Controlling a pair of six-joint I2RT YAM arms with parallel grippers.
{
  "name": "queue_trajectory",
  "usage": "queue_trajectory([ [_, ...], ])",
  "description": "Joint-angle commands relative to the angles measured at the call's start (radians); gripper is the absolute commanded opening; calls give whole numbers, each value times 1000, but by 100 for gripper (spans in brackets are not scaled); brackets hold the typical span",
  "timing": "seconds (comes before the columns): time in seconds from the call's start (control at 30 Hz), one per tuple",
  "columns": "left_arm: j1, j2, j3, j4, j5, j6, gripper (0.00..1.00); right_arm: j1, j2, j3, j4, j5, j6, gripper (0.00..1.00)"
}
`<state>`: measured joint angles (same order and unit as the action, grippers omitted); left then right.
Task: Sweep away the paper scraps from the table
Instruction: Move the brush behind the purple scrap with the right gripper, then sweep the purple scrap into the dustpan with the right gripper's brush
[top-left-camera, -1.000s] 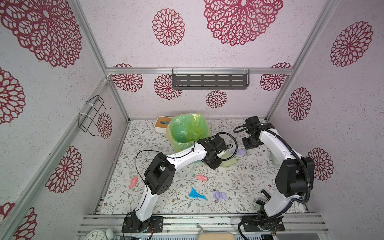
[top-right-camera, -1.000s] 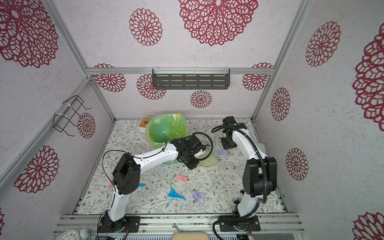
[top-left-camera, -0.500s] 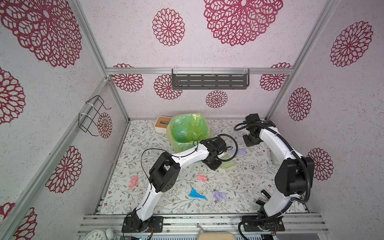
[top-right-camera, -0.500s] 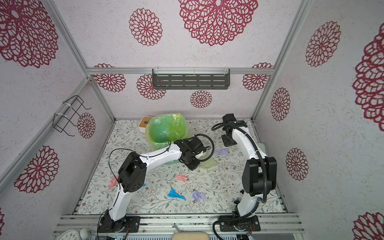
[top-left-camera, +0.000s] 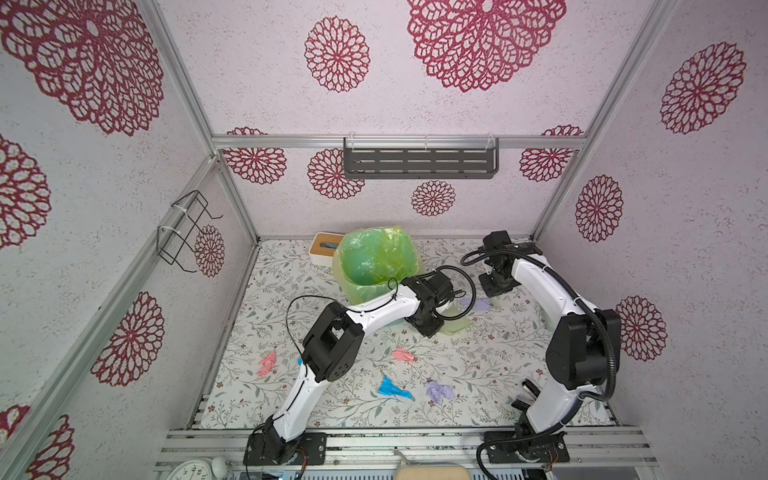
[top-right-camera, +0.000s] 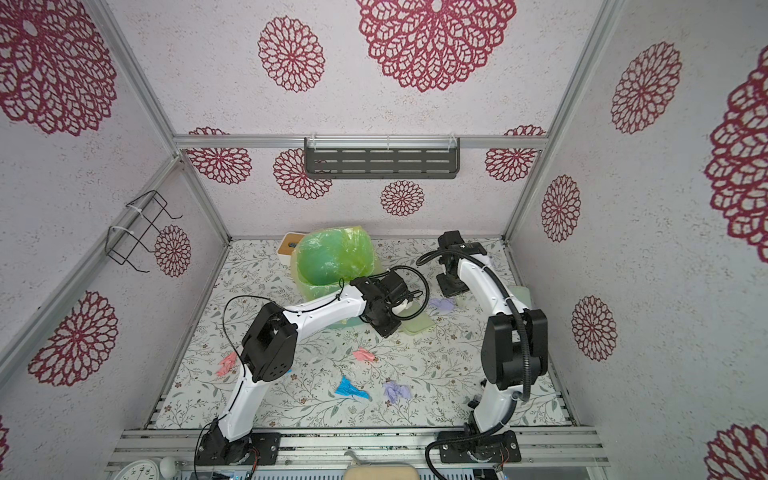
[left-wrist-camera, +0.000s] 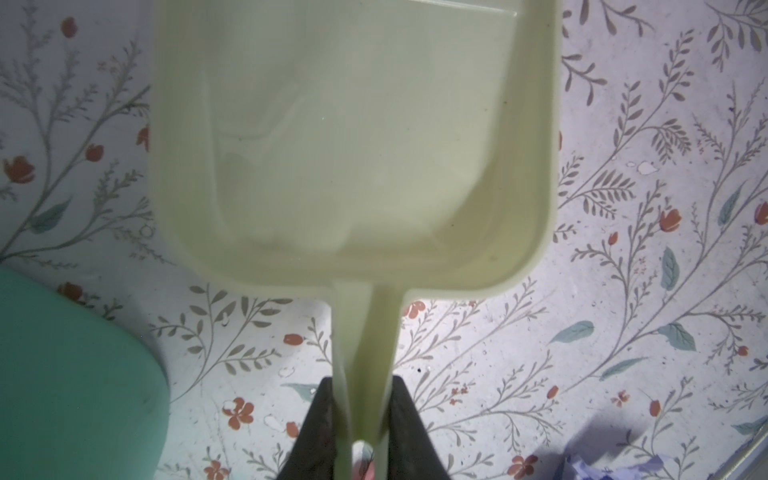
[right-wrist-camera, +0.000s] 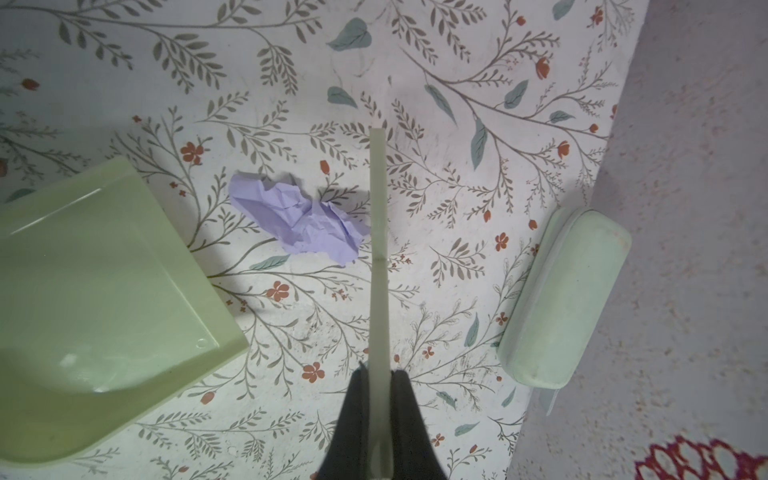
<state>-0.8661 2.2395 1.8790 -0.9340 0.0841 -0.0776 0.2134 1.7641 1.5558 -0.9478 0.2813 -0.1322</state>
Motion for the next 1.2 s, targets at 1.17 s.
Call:
queue_trajectory([
  [1.17, 19, 17, -36, -17, -14, 12, 10, 84, 62, 113, -54, 19, -25, 0],
])
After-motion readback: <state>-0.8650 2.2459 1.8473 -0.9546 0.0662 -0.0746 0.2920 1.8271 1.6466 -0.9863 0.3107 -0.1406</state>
